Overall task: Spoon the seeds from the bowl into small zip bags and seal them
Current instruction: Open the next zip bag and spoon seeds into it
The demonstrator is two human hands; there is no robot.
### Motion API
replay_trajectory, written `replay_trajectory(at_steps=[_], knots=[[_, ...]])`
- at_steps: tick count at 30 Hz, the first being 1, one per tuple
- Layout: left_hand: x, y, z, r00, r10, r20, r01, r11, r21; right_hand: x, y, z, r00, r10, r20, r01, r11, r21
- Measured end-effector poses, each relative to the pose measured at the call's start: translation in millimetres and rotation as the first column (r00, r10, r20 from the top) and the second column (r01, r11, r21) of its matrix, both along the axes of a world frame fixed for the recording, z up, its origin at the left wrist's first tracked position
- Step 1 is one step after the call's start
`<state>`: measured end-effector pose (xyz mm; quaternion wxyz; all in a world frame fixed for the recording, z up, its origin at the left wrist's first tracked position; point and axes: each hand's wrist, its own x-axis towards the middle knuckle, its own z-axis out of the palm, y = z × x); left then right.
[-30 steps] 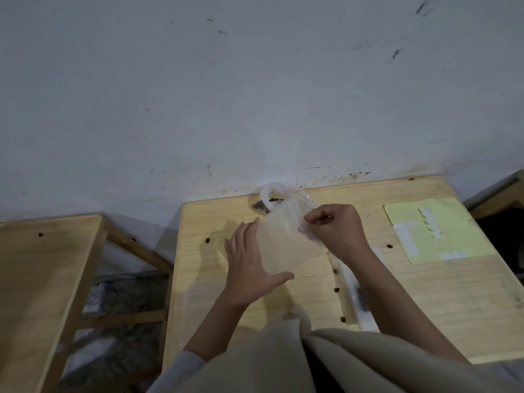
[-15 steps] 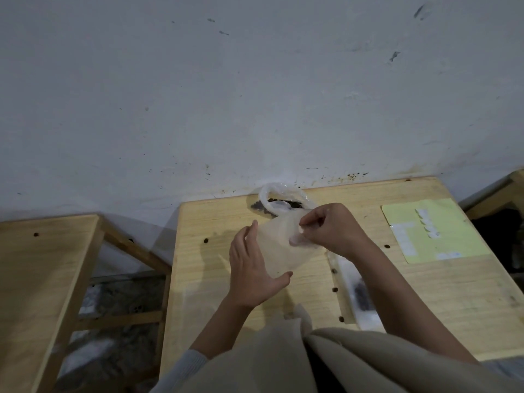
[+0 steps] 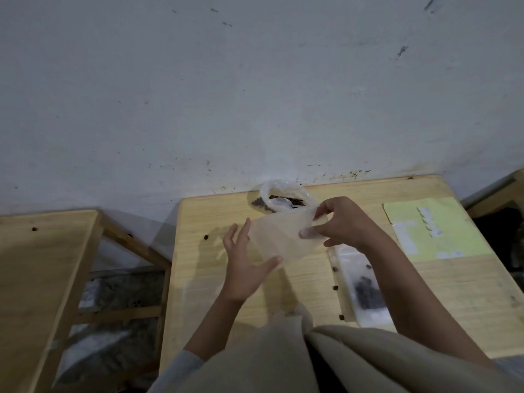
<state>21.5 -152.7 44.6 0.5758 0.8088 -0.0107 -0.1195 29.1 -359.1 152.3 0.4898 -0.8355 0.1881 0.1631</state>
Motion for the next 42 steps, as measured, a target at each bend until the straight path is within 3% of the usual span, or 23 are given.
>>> replay_trajectory(at_steps=[2,4,14,22,28,36,42], knots=[[5.7,1.0,-0.5,0.983,0.131,-0.126,-0.156,0.964,-0.215,-0.6,-3.3,-1.7,1.0,-0.023,-0.011,0.023,1.0,0.014],[9.7,3.6,-3.0,0.966,0.197,-0.167,-0.237,0.934,-0.267,-1.7,-4.2,-4.0,0.999,-0.034,-0.022,0.035,0.999,0.027],[13.0,13.0,-3.2,0.953,0.262,-0.153,-0.296,0.912,-0.283,-4.3,-6.3,-9.7,0.998,-0.062,-0.017,0.064,0.99,0.128],[12.3,15.9,-7.5,0.957,0.225,-0.183,-0.27,0.923,-0.276,-6.2,-7.6,-8.0,0.998,-0.056,-0.011,0.056,0.99,0.126],[10.0,13.5,-7.4,0.91,0.334,-0.245,-0.394,0.879,-0.269,-5.9,-5.4,-8.2,0.999,-0.049,0.007,0.048,0.994,0.096],[4.5,2.6,-5.3,0.862,0.332,-0.383,-0.449,0.849,-0.277,-5.0,-7.3,-14.6,0.996,-0.091,0.018,0.089,0.991,0.097],[2.0,-7.0,-6.6,0.864,0.363,-0.348,-0.449,0.869,-0.21,-4.8,-3.0,-20.5,0.99,-0.137,0.028,0.134,0.987,0.089]])
